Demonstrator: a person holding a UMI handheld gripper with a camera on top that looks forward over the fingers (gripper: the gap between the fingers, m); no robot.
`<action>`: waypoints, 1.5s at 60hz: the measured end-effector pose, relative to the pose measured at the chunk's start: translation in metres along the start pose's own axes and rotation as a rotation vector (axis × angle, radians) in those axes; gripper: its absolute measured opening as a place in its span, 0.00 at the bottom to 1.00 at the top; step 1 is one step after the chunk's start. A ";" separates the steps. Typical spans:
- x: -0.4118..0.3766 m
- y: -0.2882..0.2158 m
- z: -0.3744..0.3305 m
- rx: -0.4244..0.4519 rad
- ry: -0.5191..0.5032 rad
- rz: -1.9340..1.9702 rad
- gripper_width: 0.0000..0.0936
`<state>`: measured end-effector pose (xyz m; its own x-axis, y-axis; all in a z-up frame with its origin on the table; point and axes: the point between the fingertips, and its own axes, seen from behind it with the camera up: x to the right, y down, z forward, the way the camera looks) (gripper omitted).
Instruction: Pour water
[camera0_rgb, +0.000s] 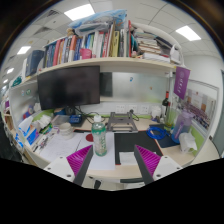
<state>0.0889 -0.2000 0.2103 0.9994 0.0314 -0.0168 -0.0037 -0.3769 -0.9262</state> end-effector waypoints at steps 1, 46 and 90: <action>-0.007 0.002 0.004 0.006 -0.015 -0.001 0.91; -0.054 0.035 0.239 0.090 0.105 -0.003 0.70; -0.065 -0.035 0.263 0.018 0.165 -0.555 0.34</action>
<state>0.0149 0.0543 0.1451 0.8441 0.0746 0.5310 0.5235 -0.3289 -0.7860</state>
